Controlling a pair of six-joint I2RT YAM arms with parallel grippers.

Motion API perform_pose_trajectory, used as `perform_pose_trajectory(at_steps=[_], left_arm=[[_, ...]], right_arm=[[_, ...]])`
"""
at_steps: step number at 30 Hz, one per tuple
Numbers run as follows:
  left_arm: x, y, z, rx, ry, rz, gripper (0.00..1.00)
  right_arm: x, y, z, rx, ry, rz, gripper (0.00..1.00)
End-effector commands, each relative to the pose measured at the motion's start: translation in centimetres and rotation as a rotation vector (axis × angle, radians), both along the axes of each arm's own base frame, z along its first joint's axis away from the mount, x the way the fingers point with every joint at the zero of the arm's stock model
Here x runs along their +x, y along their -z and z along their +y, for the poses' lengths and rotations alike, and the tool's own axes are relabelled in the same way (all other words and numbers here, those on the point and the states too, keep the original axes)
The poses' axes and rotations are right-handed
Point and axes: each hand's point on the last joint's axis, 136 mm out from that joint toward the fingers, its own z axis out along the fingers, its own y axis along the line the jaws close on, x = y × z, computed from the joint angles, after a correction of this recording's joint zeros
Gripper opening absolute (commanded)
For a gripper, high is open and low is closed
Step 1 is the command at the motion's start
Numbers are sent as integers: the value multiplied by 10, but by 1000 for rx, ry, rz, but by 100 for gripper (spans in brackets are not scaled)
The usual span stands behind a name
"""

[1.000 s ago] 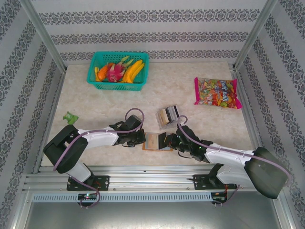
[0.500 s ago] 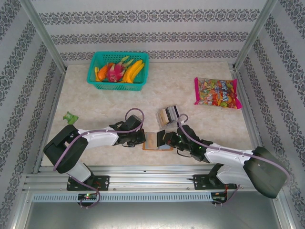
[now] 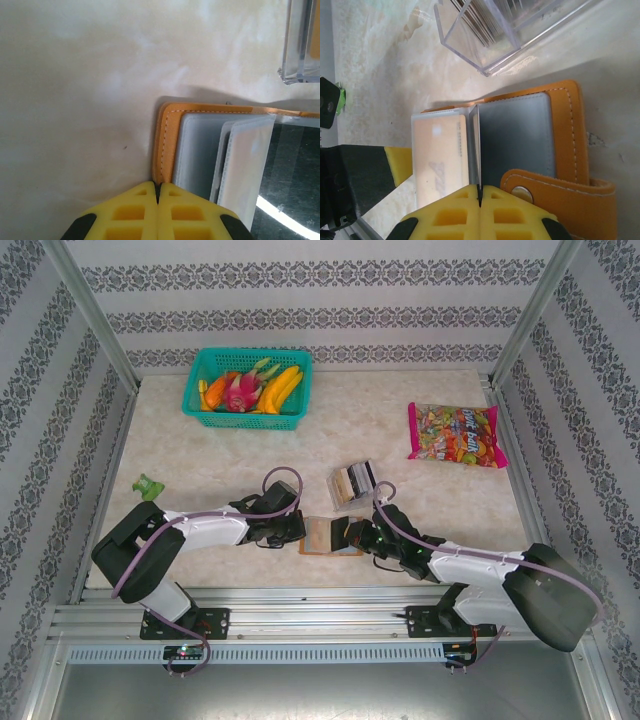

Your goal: Put the credit cards into the card holder

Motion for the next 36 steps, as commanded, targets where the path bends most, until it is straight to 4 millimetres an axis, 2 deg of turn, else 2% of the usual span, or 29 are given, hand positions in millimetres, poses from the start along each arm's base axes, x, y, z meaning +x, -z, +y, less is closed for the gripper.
perform_pose_trajectory(at_steps=[1,10,21,26,31,36], left_arm=[[-11,16,4,48,9,42,7],[-12,16,5,49,8,41,7],[-11,16,4,48,8,40,7],[-12,17,5,50,7,42,7],[-11,16,5,52,4,41,7],[-11,17,4,52,8,44,7]], right_arm=[[0,0,2,30,1,2,0],[0,-3,6,46,-10,-3,0],[-5,19,10,22,-32,38,0],[-5,19,11,50,-27,52,0],[-2,6,11,101,-9,30,0],[-5,14,8,103,6,58,0]])
